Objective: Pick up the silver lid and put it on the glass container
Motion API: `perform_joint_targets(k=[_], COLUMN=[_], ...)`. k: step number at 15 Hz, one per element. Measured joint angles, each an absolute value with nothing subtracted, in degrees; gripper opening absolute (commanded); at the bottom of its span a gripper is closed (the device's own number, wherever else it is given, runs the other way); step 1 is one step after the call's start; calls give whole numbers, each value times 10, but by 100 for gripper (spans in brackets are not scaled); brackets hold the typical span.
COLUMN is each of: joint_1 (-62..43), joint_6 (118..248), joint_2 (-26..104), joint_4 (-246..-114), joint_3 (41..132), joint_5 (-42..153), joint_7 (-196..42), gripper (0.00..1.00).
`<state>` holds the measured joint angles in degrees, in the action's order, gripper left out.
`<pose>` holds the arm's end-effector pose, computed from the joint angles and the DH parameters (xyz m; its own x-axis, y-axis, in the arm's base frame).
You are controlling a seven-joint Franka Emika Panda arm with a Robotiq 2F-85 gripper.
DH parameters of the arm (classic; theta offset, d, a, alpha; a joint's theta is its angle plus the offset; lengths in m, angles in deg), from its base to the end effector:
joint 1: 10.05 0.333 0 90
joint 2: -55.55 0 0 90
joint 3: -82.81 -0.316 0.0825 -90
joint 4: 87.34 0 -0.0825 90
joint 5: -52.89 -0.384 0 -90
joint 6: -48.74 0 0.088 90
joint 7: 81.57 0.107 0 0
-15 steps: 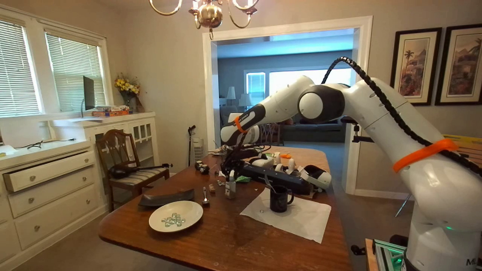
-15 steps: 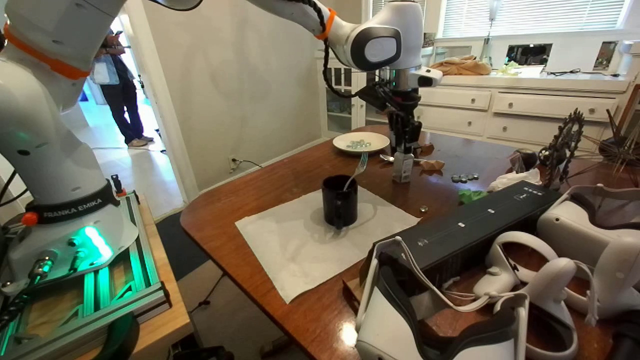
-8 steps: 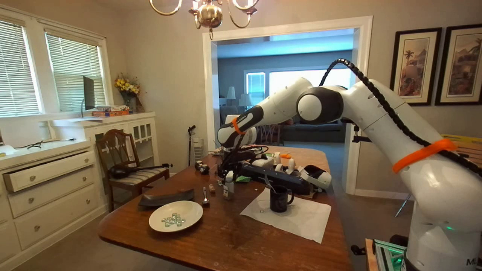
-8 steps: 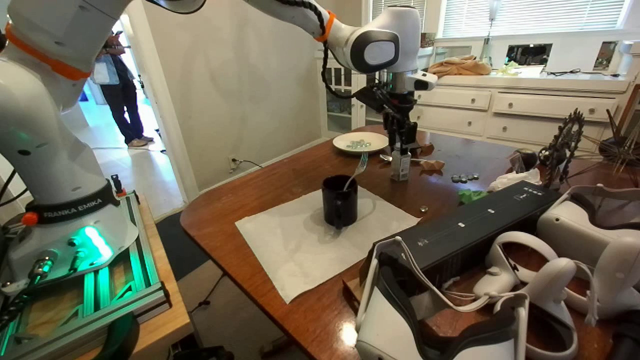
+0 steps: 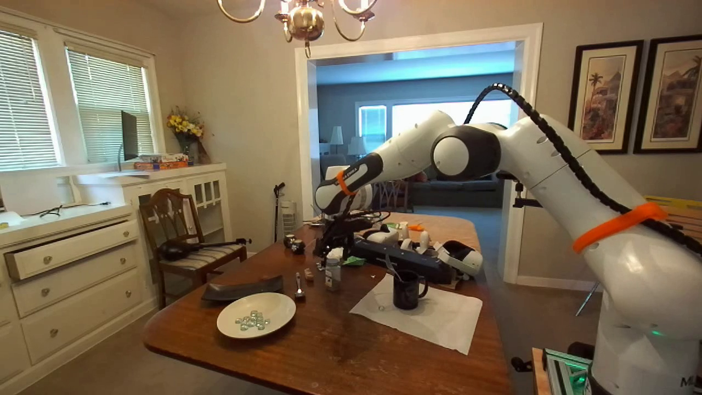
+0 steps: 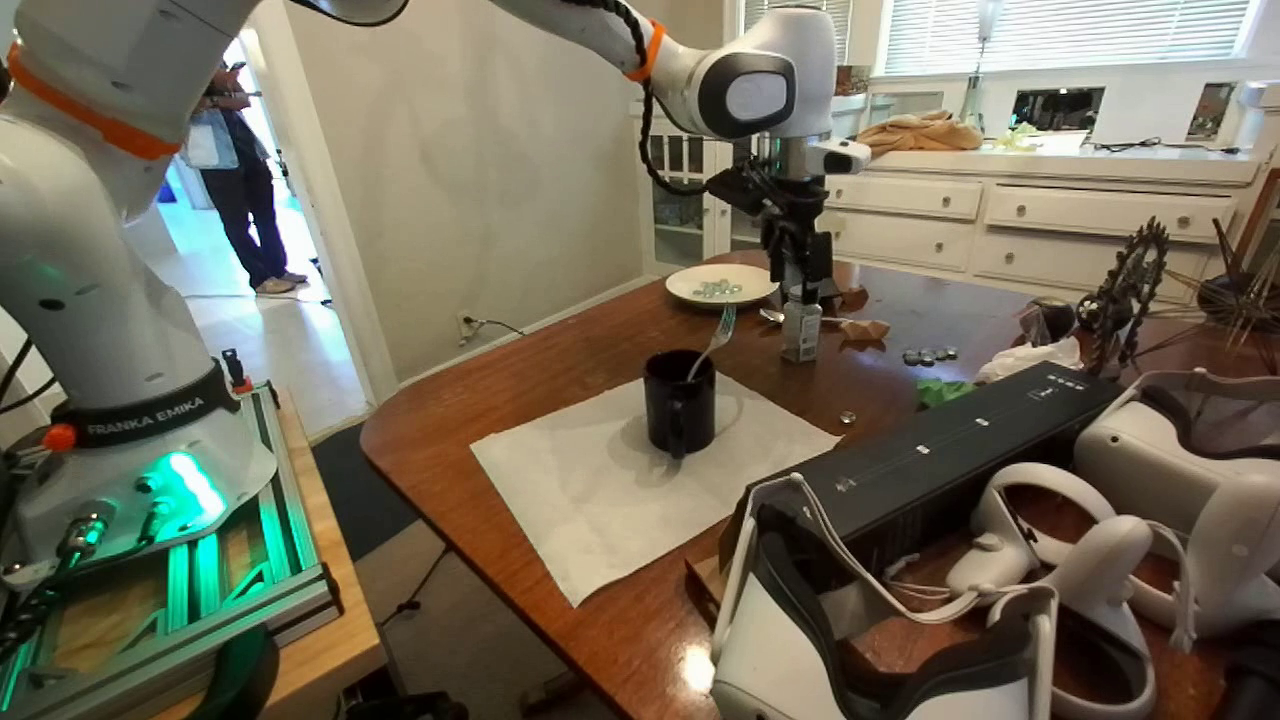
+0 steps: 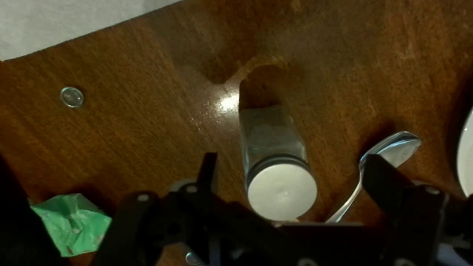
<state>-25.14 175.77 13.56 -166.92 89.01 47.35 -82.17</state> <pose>0.6976 -0.2501 0.2860 0.9223 -0.3735 0.0997 -0.3745 -0.9272 -0.0092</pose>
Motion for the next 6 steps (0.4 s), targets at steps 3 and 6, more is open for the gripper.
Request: perform_joint_targets(k=[3, 6], joint_1=[-233, -211], joint_6=[1739, 1718], joint_2=[177, 241], joint_4=[-1692, -1749], joint_3=[909, 910], joint_5=[519, 576], joint_7=[-820, -851], gripper=[100, 100])
